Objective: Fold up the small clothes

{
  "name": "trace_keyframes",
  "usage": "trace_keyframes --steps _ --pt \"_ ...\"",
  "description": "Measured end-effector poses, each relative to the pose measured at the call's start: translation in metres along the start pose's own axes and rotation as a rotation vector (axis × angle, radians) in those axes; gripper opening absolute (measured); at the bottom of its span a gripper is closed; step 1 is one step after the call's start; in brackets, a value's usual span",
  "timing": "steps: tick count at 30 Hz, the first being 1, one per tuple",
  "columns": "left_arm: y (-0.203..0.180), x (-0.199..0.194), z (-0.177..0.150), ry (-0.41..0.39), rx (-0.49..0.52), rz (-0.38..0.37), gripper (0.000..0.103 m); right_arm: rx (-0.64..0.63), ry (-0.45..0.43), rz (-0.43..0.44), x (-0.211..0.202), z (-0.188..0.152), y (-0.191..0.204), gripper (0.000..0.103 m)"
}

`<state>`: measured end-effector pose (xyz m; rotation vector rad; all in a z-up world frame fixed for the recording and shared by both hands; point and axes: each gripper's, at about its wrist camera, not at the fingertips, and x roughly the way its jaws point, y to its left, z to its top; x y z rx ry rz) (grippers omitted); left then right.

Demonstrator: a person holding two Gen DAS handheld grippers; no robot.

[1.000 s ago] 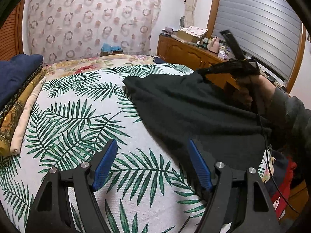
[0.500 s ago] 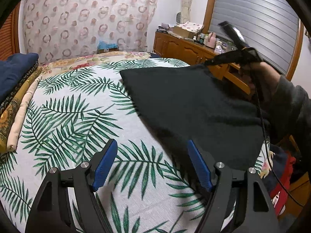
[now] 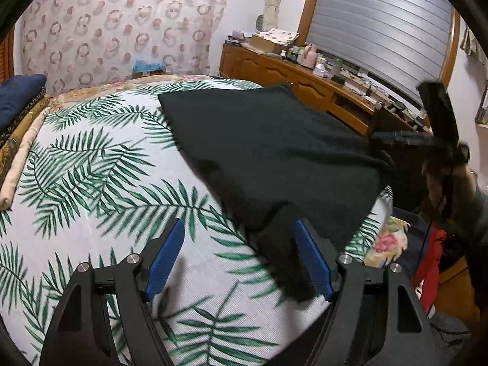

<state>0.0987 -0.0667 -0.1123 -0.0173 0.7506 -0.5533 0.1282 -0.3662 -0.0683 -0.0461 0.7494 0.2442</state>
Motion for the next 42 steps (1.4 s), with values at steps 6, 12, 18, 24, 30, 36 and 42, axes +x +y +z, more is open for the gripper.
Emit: trace_keyframes --steps 6,12,18,24,30,36,42 --pt "-0.007 0.005 -0.009 0.032 0.015 -0.027 0.058 0.071 -0.001 0.026 0.005 -0.026 -0.006 0.049" --pt "-0.018 0.010 -0.016 0.062 0.031 -0.053 0.042 0.094 0.018 0.049 0.009 -0.028 -0.002 0.049" --pt "-0.031 0.015 -0.020 0.076 0.049 -0.072 0.041 0.078 0.021 0.053 0.007 -0.031 0.003 0.049" --pt "-0.045 -0.004 -0.018 0.037 0.096 -0.117 0.008 0.066 0.021 0.047 0.005 -0.031 0.002 0.049" --pt "-0.049 -0.011 -0.017 0.036 0.111 -0.111 0.008 0.054 0.016 0.005 0.008 -0.031 0.003 0.060" --pt "-0.046 -0.010 -0.015 0.029 0.099 -0.126 0.008 0.047 0.006 0.032 0.007 -0.034 0.002 0.048" --pt "-0.042 -0.021 0.002 -0.029 0.075 -0.156 0.006 0.018 0.017 0.104 0.004 -0.035 0.008 0.016"
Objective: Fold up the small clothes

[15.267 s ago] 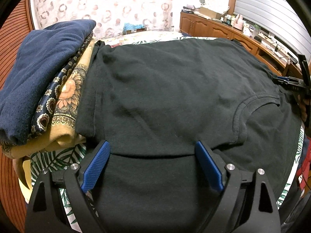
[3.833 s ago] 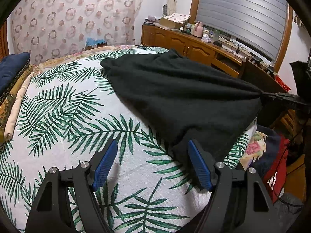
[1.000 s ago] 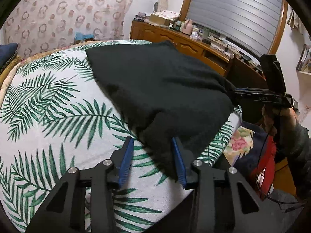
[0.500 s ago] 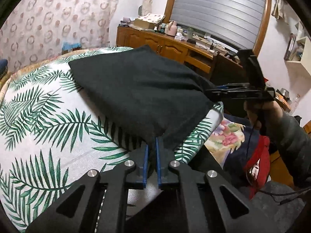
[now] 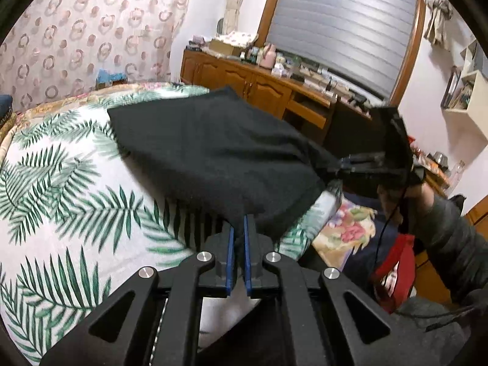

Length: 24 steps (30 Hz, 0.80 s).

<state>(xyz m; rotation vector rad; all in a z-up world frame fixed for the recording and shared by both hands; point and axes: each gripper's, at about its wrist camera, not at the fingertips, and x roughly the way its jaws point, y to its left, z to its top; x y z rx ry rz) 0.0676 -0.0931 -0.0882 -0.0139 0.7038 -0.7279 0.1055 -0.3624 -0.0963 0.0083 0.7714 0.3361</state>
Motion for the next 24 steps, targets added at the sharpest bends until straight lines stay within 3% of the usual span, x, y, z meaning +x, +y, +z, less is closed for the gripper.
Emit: trace_keyframes --steps 6,12,17,24 --pt "0.009 -0.013 0.050 -0.096 0.016 0.019 0.006 0.053 -0.113 0.096 -0.027 0.022 -0.013 0.014" --pt "0.050 0.000 0.117 -0.162 -0.014 0.057 0.006 0.060 -0.261 0.141 -0.046 0.081 -0.026 0.014" --pt "0.090 0.029 0.149 -0.155 -0.047 0.118 0.006 0.045 -0.273 0.131 -0.015 0.134 -0.033 0.014" --pt "0.143 0.072 0.165 -0.109 -0.099 0.173 0.006 0.054 -0.228 0.106 0.051 0.189 -0.037 0.014"
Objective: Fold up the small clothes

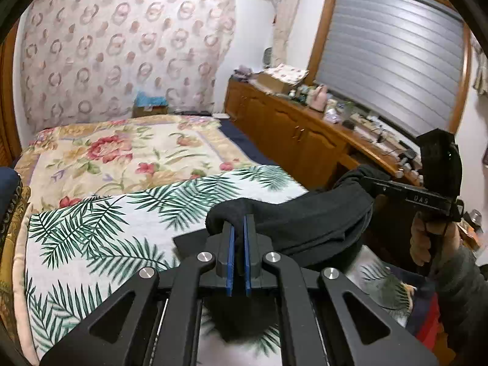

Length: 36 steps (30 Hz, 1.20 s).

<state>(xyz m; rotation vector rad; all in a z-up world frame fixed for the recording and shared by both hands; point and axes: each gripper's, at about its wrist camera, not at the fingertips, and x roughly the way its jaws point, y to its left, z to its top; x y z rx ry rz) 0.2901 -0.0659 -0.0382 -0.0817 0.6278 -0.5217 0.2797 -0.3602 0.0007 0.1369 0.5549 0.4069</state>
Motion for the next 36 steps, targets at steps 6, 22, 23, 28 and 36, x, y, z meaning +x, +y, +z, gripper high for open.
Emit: trace_keyframes --steps 6,22,23,28,36 --pt "0.008 0.029 -0.008 0.070 0.035 0.070 0.016 -0.040 0.064 -0.140 0.048 0.008 0.001 0.035" --pt "0.022 0.059 -0.026 0.199 0.053 0.079 0.069 -0.103 0.227 -0.157 0.087 -0.003 0.005 0.068" --pt "0.022 0.063 -0.027 0.209 0.049 0.081 0.069 -0.104 0.233 -0.167 0.092 -0.001 0.005 0.070" --pt "0.025 0.078 -0.028 0.252 0.026 0.080 0.069 -0.026 0.267 -0.133 0.102 0.005 -0.005 0.073" --pt "0.035 0.087 -0.032 0.264 -0.061 0.017 0.069 0.025 0.297 -0.031 0.098 0.008 -0.019 0.055"
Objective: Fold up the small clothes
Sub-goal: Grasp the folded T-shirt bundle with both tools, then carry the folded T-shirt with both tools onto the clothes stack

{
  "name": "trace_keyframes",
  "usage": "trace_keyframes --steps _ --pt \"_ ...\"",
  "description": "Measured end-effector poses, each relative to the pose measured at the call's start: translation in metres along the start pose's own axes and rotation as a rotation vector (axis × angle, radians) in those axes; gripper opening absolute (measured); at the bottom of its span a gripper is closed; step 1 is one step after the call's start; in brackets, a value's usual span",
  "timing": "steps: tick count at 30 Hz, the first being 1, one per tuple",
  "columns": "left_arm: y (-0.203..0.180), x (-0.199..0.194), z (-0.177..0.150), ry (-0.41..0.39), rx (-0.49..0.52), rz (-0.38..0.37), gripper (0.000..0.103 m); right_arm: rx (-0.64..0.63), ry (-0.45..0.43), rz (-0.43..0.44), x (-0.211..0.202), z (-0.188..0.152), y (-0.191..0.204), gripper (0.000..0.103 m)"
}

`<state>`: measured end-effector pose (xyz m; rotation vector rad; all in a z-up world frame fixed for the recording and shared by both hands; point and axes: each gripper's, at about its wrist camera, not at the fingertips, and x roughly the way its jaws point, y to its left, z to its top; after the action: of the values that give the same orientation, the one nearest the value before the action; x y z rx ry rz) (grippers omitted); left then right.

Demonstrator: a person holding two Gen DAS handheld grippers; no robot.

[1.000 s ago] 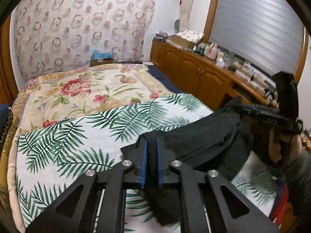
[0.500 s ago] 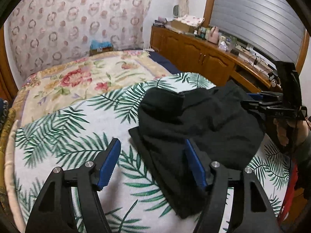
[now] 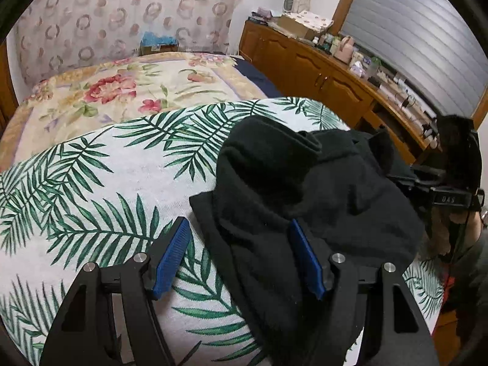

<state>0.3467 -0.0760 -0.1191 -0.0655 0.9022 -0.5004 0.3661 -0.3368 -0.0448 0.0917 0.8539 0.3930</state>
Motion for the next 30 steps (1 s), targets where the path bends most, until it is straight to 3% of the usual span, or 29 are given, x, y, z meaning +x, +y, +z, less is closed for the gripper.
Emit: trace_keyframes --steps 1,2,4,5,10,15,20,26,30 --pt "0.001 0.000 0.001 -0.002 -0.002 -0.012 0.063 0.008 0.004 0.027 0.000 0.000 -0.001 0.047" --pt "0.002 0.001 0.001 0.001 0.000 -0.031 0.048 0.011 0.005 0.043 -0.001 -0.003 -0.003 0.044" --pt "0.005 0.003 0.005 0.012 -0.022 -0.058 0.030 0.008 -0.001 0.068 -0.003 -0.004 -0.005 0.027" --pt "0.007 0.004 0.007 0.019 -0.038 -0.076 0.016 0.004 -0.009 0.072 -0.005 -0.007 -0.005 0.025" --pt "-0.001 -0.020 0.009 -0.047 -0.042 -0.116 0.012 -0.042 -0.086 0.023 -0.021 -0.009 0.012 0.020" --pt "-0.017 -0.079 0.004 -0.175 0.007 -0.121 0.012 -0.090 -0.182 0.028 -0.047 -0.001 0.039 0.020" --pt "-0.007 -0.137 -0.002 -0.288 0.018 -0.094 0.011 -0.174 -0.244 0.065 -0.060 0.010 0.082 0.019" --pt "0.042 -0.215 -0.021 -0.407 -0.019 0.005 0.011 -0.291 -0.284 0.152 -0.054 0.039 0.150 0.019" --pt "0.085 -0.261 -0.037 -0.475 -0.071 0.112 0.011 -0.380 -0.299 0.222 -0.037 0.068 0.204 0.019"
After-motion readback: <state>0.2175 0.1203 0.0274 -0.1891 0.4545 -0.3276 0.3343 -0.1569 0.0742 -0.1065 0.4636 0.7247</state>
